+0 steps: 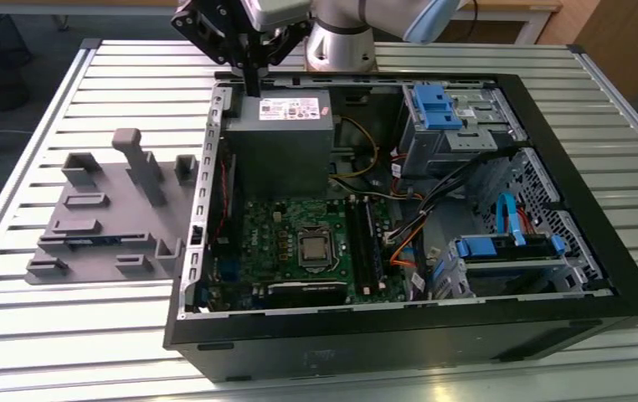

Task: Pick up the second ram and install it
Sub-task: 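Reach for the second ram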

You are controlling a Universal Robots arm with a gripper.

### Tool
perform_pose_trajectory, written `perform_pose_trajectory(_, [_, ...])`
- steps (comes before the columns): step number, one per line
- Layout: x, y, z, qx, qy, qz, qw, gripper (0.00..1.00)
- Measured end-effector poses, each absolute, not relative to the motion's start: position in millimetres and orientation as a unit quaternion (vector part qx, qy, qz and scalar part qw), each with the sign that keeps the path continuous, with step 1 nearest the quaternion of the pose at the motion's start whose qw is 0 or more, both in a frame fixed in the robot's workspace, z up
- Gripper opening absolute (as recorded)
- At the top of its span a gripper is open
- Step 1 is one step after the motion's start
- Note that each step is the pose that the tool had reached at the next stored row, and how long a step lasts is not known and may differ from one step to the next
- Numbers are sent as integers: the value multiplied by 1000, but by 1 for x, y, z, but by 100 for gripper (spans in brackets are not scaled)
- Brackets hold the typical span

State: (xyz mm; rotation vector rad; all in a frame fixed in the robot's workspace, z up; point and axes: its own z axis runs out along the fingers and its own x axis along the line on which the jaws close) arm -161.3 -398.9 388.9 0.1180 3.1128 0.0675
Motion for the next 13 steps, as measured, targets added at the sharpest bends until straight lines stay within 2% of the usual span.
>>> perform_pose_trajectory(13, [-171,-399,389,38,999,22,13,11])
